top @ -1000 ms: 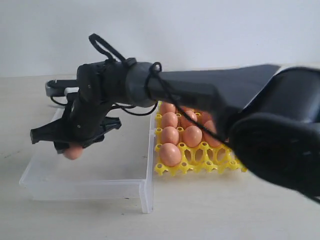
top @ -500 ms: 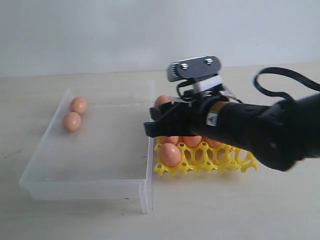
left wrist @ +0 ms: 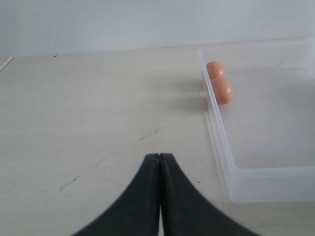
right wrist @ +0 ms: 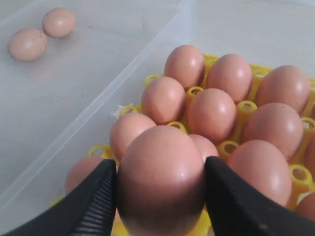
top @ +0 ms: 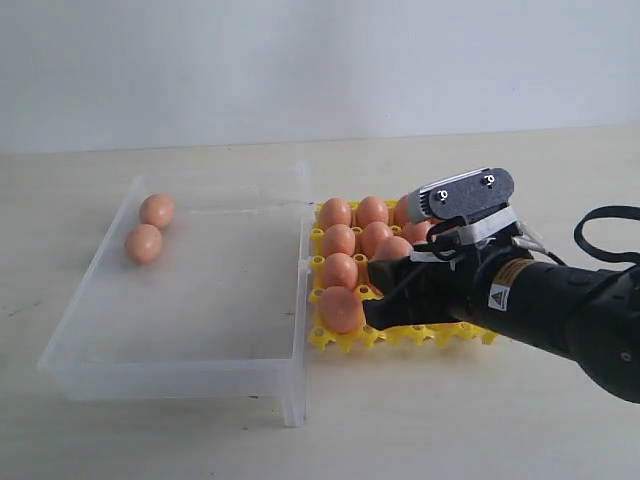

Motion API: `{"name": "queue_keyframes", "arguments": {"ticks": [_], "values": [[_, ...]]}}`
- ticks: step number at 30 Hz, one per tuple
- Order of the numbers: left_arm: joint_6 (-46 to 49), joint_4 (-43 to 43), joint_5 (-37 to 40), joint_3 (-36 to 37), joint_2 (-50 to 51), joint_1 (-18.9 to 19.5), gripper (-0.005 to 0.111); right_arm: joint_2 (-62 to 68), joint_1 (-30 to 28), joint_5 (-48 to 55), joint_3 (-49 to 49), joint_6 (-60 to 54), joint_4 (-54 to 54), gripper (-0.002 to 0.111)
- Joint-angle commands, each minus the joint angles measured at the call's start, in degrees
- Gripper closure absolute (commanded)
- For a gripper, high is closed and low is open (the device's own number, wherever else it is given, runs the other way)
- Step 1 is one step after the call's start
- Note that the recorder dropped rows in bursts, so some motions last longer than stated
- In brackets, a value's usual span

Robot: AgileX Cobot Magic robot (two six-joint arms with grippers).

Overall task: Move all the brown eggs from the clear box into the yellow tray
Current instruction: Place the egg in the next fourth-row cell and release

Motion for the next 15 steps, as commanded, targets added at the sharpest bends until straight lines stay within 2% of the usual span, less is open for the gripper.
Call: {"name": "queue_keyframes", "arguments": {"ticks": [1, 7, 10, 11, 12, 13, 15], "values": [[0.0, -0.2, -0.5, -0.2, -0.1, -0.3, 0.107, 2.7, -0.3, -2.2, 0.3, 0.2, -0.6, 0.108], [0.0, -0.2, -0.5, -0.2, -0.1, -0.3, 0.107, 5.2, -0.3, -2.8, 0.1, 0.2, -0.6, 0.108], [0.0, -0.2, -0.5, -0.2, -0.1, -0.3, 0.107, 5.7, -0.3, -2.8, -0.9, 0.2, -0.6, 0.102], [0.0, -0.2, -0.5, -0.2, -0.1, -0.3, 0.107, 5.8, -0.3, -2.8, -1.5, 0.7, -0.6, 0.093], [0.0, -0.2, -0.5, -0.2, -0.1, -0.3, 0.107, 5.8, -0.3, -2.8, -1.9, 0.9, -0.6, 0.088], [0.0, -0.2, -0.5, -0.2, -0.1, -0.3, 0.107, 5.8, -0.3, -2.5, -2.1, 1.1, -0.6, 0.076], [0.0, -0.2, -0.5, -0.2, -0.1, -0.3, 0.107, 5.8, -0.3, -2.5, -2.1, 1.2, -0.6, 0.062]]}}
